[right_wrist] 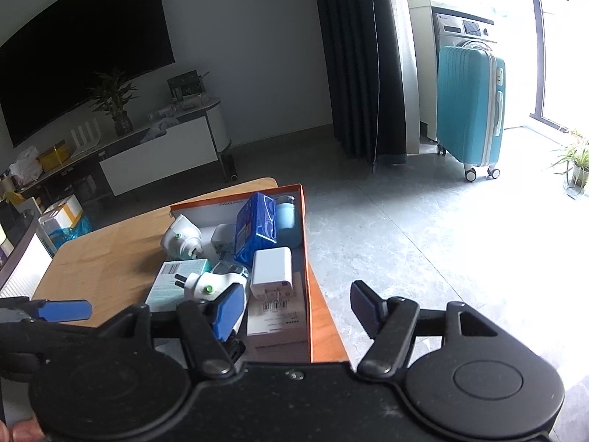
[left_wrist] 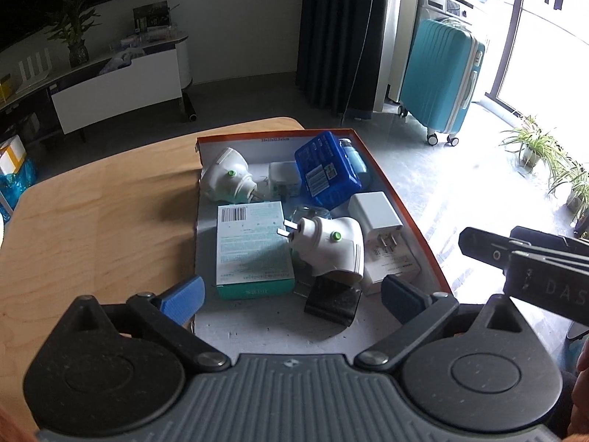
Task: Organize rigid objects
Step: 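Open the right tool to drop the USB charger while the left tool releases the socket adapter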
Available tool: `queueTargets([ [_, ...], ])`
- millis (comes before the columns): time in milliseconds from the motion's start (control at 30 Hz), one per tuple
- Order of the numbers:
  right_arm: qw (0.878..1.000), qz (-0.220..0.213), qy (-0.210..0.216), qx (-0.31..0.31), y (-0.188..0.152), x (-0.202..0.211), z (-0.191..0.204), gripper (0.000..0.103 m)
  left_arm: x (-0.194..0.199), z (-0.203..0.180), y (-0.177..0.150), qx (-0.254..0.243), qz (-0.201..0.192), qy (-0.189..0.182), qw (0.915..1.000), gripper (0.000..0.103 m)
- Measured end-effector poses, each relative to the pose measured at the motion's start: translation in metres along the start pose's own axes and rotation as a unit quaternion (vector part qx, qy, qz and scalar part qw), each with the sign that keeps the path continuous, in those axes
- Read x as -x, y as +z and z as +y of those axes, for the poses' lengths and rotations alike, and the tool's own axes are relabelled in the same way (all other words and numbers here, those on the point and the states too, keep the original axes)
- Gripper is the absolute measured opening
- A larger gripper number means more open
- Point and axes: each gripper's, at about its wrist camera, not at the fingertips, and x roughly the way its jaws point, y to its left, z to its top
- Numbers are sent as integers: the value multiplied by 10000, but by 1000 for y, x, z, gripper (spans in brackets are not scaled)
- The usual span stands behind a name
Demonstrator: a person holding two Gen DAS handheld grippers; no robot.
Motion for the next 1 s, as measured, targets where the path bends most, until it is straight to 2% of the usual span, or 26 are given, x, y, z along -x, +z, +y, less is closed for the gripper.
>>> queueTargets([
  [433, 9993, 349, -27, 121, -16, -4, 0, 78, 2, -2, -13, 91, 69, 166, 9998, 103],
  [1000, 9989, 448, -21, 116, -19, -11, 1, 78, -1, 2, -15, 220, 160, 129, 9995, 103],
])
